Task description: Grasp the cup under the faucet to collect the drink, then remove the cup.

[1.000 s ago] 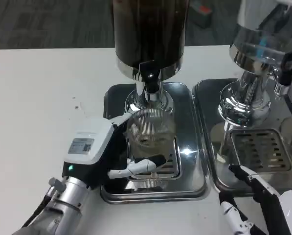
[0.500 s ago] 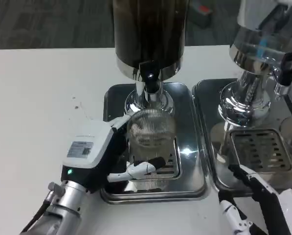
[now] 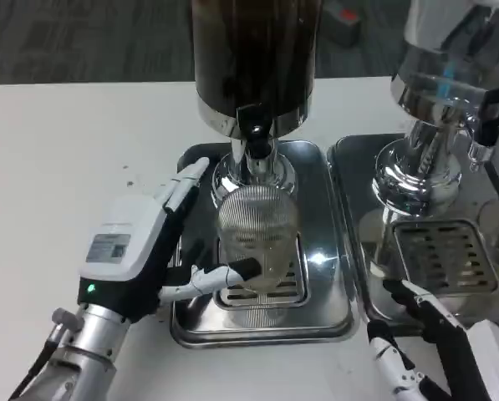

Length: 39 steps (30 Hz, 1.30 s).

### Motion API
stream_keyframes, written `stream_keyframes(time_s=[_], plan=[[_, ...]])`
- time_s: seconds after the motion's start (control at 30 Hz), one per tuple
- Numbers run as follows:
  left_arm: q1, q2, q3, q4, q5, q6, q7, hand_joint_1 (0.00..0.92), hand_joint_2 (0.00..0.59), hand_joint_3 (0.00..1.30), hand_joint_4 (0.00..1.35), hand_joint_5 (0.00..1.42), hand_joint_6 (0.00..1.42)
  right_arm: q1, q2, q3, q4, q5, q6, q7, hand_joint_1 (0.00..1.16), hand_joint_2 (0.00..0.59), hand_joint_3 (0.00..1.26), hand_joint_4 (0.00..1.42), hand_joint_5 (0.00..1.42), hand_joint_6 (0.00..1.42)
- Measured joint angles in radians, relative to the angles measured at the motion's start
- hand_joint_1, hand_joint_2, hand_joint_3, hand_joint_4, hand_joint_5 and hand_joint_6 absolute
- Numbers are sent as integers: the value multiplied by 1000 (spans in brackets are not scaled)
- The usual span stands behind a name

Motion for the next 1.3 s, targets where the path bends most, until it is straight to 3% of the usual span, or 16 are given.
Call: stream_keyframes(time_s=[0.17, 0.3, 0.43, 0.73, 0.8, 0.93, 1.1, 1.17, 1.23, 1.3], plan=[[34, 24, 37, -58, -16, -10, -26, 0, 1, 118, 172, 357, 701, -13, 0, 1, 7, 13, 0, 0, 256, 397, 235, 216, 219, 304], [77, 50, 66, -105, -39, -24, -45, 0, 6, 172, 295, 461, 794, -22, 0, 4, 19, 18, 0, 0, 256, 397, 237, 219, 220, 305], [123, 74, 102, -141, -53, -41, -59, 50, 60, 243, 390, 541, 857, -30, 0, 5, 39, 30, 0, 0, 256, 397, 237, 220, 220, 306], [242, 137, 266, -275, -199, -114, -138, 9, 78, 286, 406, 528, 857, -54, 0, 9, 49, 37, -4, 0, 256, 397, 239, 220, 220, 306], [261, 151, 315, -299, -244, -130, -172, 0, 80, 294, 392, 491, 809, -58, 0, 10, 49, 37, -4, 0, 256, 397, 240, 220, 220, 307], [268, 197, 399, -297, -383, -196, -288, 0, 74, 266, 252, 280, 481, -76, 12, 21, 50, 33, -4, -1, 256, 397, 240, 220, 220, 307], [237, 217, 428, -235, -523, -303, -455, 0, 87, 277, 242, 280, 399, -90, 16, 27, 56, 31, -4, -1, 260, 410, 249, 220, 221, 307], [206, 218, 430, -202, -664, -336, -600, 0, 91, 267, 169, 214, 320, -91, 17, 27, 61, 31, -4, -2, 262, 412, 243, 220, 221, 317], [169, 218, 432, -180, -814, -353, -761, 0, 89, 176, 31, 91, 214, -91, 17, 27, 68, 31, -4, -6, 263, 412, 245, 220, 221, 318], [143, 218, 435, -177, -932, -348, -901, 0, 83, 134, 1, 40, 168, -92, 18, 27, 69, 31, -4, -7, 264, 412, 247, 220, 221, 319]])
